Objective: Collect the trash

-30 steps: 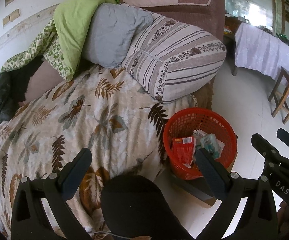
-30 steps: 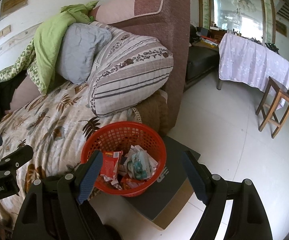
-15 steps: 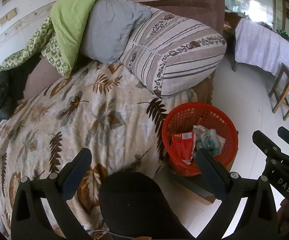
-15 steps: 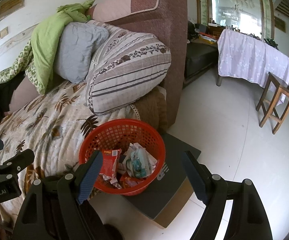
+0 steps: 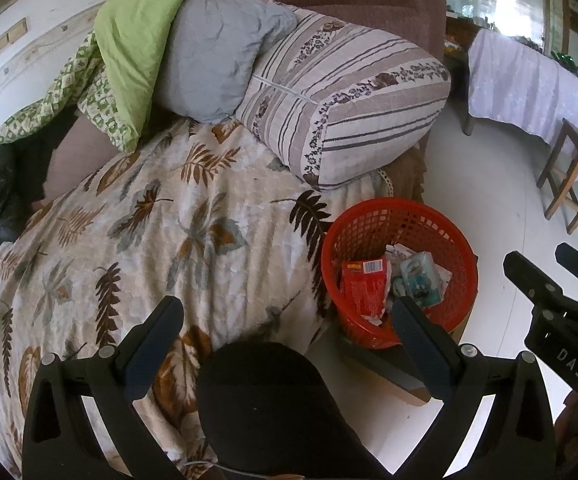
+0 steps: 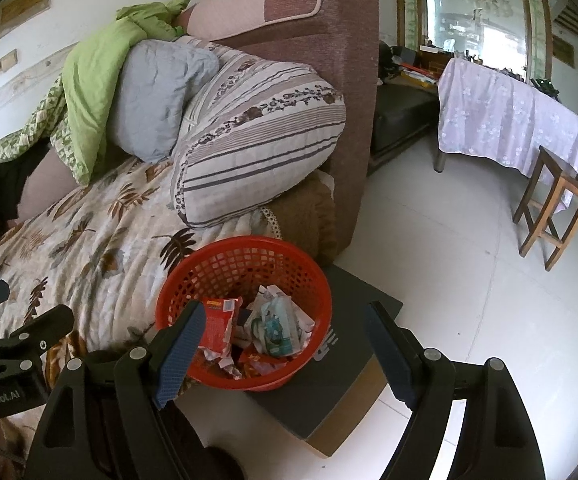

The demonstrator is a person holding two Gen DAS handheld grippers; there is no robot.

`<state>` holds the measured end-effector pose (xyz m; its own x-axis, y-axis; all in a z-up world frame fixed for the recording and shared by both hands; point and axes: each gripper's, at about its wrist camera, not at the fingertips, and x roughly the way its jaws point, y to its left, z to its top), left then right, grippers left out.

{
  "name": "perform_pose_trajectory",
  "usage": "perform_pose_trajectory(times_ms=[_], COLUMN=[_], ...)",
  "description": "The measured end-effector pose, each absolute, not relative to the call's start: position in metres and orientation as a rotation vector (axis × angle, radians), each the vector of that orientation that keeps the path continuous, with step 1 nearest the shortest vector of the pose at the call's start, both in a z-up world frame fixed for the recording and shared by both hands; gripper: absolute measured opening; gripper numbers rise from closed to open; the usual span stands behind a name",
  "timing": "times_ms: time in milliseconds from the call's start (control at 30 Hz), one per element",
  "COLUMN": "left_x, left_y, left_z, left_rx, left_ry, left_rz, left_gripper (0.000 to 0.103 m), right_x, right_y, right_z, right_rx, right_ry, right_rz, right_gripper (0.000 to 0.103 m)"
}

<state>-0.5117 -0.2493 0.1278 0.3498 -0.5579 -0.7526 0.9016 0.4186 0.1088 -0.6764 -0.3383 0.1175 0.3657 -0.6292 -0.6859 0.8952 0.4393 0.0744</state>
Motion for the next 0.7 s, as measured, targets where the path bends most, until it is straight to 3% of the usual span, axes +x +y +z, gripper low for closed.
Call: perform_pose_trajectory(times_ms=[700], left_x=[-0.519], left_y=[-0.259], left_z=[0.115], left_rx=[0.605], left_ry=[0.744], left_rz=[-1.089], left_gripper=[0.103], right_x=[-0.683], right_y=[-0.346], right_z=[0.112], right_rx=[0.509], right_ry=[0.645], right_rz=[-1.067], right_gripper=[0.084])
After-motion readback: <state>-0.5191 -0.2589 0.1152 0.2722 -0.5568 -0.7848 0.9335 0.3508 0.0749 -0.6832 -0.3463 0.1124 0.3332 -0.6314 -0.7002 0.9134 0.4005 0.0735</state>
